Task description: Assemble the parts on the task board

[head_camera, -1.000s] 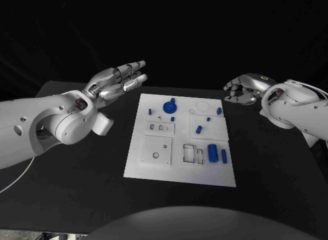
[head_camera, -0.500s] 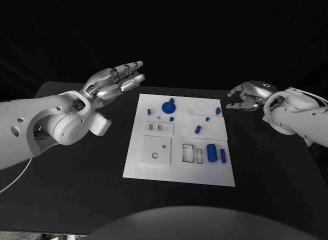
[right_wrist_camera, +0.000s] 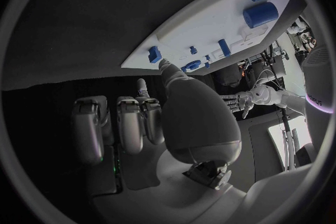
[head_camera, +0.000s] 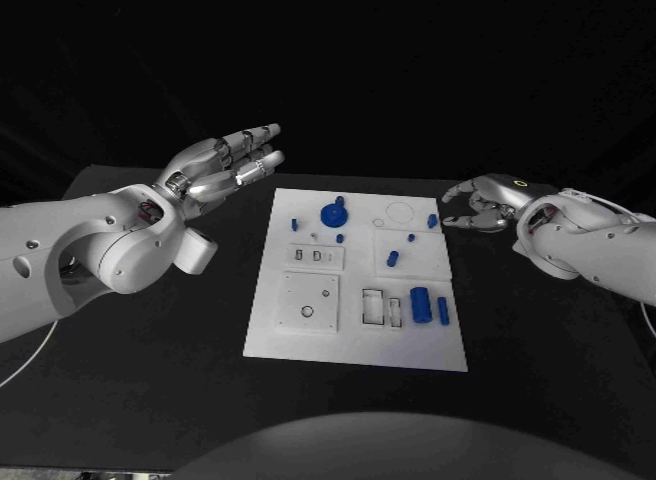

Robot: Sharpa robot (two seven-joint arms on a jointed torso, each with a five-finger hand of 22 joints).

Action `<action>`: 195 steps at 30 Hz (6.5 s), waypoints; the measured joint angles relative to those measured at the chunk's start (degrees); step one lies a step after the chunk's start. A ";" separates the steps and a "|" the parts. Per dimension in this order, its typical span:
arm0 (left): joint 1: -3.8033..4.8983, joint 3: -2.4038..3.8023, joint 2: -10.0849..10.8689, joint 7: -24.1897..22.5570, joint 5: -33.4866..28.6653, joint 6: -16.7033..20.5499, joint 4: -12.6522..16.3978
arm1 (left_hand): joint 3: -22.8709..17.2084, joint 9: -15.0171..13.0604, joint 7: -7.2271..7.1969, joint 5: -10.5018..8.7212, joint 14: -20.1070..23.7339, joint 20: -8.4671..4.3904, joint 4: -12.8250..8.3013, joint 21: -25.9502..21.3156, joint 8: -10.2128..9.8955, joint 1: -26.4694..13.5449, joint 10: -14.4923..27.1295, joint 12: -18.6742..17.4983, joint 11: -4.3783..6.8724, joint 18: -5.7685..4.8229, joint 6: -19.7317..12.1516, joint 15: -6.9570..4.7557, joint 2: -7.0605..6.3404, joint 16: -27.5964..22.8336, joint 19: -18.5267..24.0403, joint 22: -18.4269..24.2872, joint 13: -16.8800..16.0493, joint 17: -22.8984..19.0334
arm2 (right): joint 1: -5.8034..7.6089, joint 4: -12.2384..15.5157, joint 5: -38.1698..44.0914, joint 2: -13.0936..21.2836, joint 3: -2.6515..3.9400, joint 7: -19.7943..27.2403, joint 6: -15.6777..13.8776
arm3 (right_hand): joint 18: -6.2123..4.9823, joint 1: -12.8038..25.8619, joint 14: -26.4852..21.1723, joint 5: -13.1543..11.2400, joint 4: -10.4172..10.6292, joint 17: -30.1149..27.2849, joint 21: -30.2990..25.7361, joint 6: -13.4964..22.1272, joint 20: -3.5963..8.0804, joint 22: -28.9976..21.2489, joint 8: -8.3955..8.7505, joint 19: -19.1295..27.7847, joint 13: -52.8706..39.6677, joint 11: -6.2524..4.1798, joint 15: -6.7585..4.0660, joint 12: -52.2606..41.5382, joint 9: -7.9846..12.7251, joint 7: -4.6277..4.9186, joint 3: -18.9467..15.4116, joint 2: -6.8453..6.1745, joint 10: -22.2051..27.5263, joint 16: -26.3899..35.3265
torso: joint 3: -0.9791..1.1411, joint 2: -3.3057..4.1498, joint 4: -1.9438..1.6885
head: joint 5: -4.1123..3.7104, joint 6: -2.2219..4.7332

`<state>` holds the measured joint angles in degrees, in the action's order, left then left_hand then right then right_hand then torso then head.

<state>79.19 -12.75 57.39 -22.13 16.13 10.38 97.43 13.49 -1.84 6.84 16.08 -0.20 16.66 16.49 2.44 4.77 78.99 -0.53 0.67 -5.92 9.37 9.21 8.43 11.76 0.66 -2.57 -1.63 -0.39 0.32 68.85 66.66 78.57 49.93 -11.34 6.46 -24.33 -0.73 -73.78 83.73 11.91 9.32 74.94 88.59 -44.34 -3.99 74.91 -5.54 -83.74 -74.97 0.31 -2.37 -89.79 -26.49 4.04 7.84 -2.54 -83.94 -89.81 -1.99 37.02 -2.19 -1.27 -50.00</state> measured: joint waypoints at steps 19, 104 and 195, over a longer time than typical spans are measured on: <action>-0.32 -0.01 0.56 0.04 0.58 -0.75 -0.11 | 0.00 -0.01 0.00 0.00 -0.37 0.20 0.00 0.00 0.00 0.46 0.00 0.00 0.00 0.00 0.00 0.37 0.01 0.22 -0.20 -0.04 -0.04 0.11 | -3.94 -5.30 -11.37 -3.28 0.02 8.25 -0.26 | -0.03 -2.48 0.20 8.66 -1.52 -0.01 1.21 6.59 0.20 -0.01 -1.26 -0.20 0.01 -0.20 -0.21 0.01 -9.52 0.35 1.53 -0.11 -0.20 0.00 | -0.03 -0.03 -0.06 | -0.40 0.01; -0.40 -0.03 1.51 0.56 1.40 -2.28 0.71 | 0.16 -0.02 0.40 0.22 -0.98 0.21 -0.16 0.88 0.22 1.21 -0.21 0.45 -0.61 -0.01 0.00 0.99 0.31 1.19 -1.02 -0.21 -0.14 0.32 | -4.57 -9.10 -16.03 -6.43 0.07 9.12 1.12 | -0.07 -3.18 0.19 13.16 -2.55 -0.01 1.16 5.21 -0.22 -0.01 -12.85 -0.18 0.05 0.21 0.21 0.01 -16.04 1.15 5.26 0.08 -0.19 0.01 | -0.10 -0.11 -0.09 | -0.02 0.01; -0.40 -0.04 -0.12 0.96 1.49 -2.44 0.44 | 0.31 -0.02 0.40 0.29 -1.19 0.21 -0.01 1.10 0.45 1.21 -0.21 0.66 -0.60 0.00 -0.01 1.19 0.31 1.39 -1.43 -0.25 -0.18 0.39 | -1.74 7.83 -2.26 -16.82 0.15 -3.43 6.15 | -0.08 -3.07 0.18 13.03 -3.71 -0.01 -0.18 0.56 -1.05 0.03 -14.94 -0.17 0.06 1.34 1.03 0.02 -13.58 2.33 6.73 -0.13 -0.10 0.01 | -0.13 -0.09 -0.04 | 2.55 0.01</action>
<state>78.79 -12.79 57.28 -21.18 17.63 7.94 97.87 13.80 -1.86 7.24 16.37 -1.38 16.87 16.49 3.55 5.22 80.20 -0.74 1.33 -6.52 9.37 9.20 9.62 12.06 2.05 -4.00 -1.88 -0.57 0.71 67.11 74.49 76.31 33.11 -11.19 3.02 -18.18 -0.81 -76.85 83.92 24.93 5.61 74.94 88.41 -43.78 -5.03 74.95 -20.48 -83.91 -74.91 1.65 -1.33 -89.78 -40.07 6.37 14.56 -2.68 -84.04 -89.80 -2.12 36.93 -2.24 1.29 -49.99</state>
